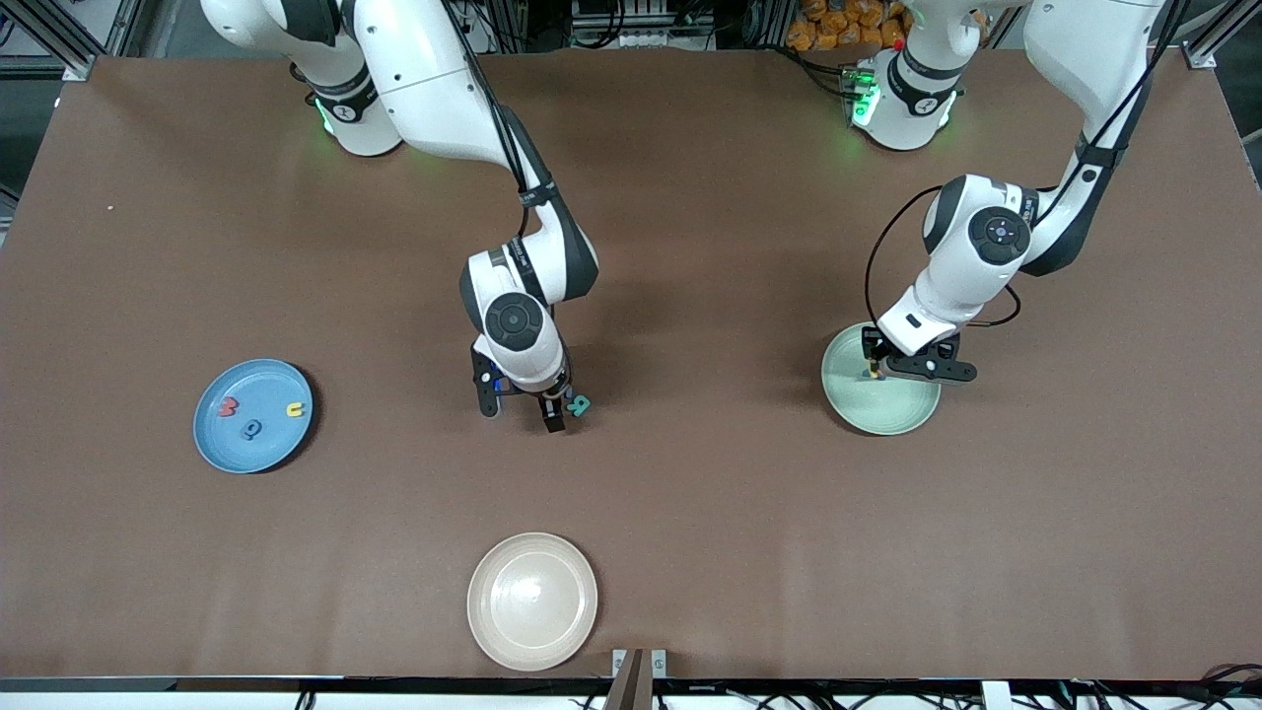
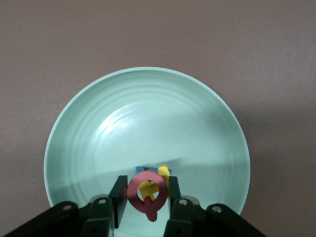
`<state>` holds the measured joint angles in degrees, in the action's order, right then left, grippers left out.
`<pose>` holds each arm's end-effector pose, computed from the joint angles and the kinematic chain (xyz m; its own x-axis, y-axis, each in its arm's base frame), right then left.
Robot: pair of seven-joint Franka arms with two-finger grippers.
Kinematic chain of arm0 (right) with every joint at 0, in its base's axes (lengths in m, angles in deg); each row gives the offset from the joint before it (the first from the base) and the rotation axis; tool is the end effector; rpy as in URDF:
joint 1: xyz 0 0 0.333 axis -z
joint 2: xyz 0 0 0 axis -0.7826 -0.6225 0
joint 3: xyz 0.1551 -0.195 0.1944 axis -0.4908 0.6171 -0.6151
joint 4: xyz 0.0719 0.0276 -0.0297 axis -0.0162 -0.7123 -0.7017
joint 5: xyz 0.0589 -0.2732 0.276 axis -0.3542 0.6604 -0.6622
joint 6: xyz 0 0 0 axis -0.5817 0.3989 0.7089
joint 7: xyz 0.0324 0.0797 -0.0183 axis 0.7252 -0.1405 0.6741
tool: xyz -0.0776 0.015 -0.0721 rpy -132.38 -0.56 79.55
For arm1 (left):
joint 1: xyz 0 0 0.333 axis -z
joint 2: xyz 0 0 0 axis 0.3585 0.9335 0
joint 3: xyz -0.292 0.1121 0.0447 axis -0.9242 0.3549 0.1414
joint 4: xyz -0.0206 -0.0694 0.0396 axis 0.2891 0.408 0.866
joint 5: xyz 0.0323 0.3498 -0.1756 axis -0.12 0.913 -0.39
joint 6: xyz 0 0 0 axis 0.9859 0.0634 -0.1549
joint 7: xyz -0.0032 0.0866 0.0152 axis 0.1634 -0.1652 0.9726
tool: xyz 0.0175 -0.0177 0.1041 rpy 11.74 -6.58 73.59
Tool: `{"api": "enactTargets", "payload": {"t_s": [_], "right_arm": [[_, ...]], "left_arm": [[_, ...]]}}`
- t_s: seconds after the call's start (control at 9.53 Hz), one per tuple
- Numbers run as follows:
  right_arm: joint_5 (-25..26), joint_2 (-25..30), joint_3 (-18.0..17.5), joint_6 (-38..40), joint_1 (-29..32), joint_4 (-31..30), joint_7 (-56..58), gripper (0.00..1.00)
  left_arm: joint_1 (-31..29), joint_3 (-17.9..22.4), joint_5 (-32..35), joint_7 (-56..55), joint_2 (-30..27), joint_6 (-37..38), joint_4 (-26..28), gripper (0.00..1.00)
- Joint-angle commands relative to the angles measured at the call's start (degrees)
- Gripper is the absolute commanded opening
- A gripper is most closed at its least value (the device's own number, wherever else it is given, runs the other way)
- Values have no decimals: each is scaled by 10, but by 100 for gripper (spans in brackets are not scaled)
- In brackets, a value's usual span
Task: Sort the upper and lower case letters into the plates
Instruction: 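Lower the pink Q into the green plate and open the left gripper, then grasp the blue m with the right gripper while the left gripper withdraws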
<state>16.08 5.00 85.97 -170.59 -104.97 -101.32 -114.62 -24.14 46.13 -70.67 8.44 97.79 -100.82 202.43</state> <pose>0.5695 0.3797 0.1668 0.2209 -0.9753 0.0091 -0.9751 -0.2206 0.0238 0.5139 -0.1159 0.2292 0.9793 -0.1540 0.1312 -0.1571 -0.9875 0.0139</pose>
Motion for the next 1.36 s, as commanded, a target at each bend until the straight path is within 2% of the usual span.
{"api": "enactTargets", "payload": {"t_s": [0.0,0.21,0.42,0.63,0.73,0.94,1.05,1.15,1.26], "right_arm": [[14,-1,-7,5,8,14,-25,100],[13,-2,-7,1,6,17,-32,100],[14,-3,-8,0,3,17,-34,100],[14,-4,-8,-1,3,17,-34,100],[13,-4,-8,-1,2,17,-34,100],[14,-4,-8,-1,1,17,-34,97],[12,-4,-8,-3,1,17,-34,27],[14,-4,-8,-14,0,17,-39,0],[14,-4,-9,-18,0,17,-41,0]], "left_arm": [[-6,-8,-18,10,-1,-11,3,59],[-5,-8,-18,5,-1,-11,1,61],[-5,-24,-19,-23,-4,-7,-7,63],[-1,-45,-19,-63,-1,7,-29,76],[1,-51,-19,-75,-1,40,-51,98],[19,-62,-19,-112,2,87,-90,100],[40,-61,-21,-140,10,103,-114,100],[65,-61,-20,-176,33,126,-154,100],[87,-61,-17,-212,56,138,-186,100]]}}
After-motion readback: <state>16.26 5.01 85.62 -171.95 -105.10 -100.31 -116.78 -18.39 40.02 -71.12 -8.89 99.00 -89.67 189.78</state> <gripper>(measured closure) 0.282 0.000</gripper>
